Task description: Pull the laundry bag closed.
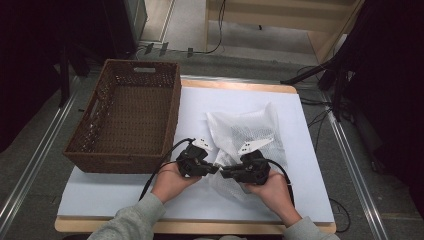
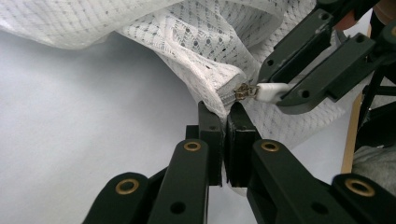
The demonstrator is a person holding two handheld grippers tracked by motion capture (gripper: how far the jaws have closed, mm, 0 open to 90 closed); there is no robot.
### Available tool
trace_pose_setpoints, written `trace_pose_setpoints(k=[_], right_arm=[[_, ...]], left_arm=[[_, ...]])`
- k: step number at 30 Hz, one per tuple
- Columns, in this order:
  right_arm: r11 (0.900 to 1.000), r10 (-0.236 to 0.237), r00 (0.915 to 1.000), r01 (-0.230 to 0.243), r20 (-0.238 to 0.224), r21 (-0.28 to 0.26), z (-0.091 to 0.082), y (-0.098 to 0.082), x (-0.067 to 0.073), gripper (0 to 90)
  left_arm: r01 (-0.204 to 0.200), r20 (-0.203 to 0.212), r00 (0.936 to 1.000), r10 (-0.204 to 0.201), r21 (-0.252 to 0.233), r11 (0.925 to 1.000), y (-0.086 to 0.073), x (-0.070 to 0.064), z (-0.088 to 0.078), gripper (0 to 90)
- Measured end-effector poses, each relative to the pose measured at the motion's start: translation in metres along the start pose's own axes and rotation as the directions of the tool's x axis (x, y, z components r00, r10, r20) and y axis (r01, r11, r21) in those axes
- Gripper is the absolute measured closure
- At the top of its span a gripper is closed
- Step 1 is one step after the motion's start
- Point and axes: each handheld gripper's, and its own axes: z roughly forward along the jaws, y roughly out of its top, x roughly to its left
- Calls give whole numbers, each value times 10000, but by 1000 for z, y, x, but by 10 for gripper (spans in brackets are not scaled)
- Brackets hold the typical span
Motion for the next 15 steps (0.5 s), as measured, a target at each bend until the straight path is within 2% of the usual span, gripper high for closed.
trace_pose_setpoints(k=[12, 15], right_arm=[[9994, 328, 9995, -328, 44, 71, 1, 1, -3, 867], [9995, 311, 9995, -311, 41, 64, 0, 2, -3, 875]], left_arm=[[-14, 73, 10000, 14, 90, 10000, 0, -1, 0, 875], [109, 109, 9999, -109, 50, 9999, 0, -1, -2, 877]])
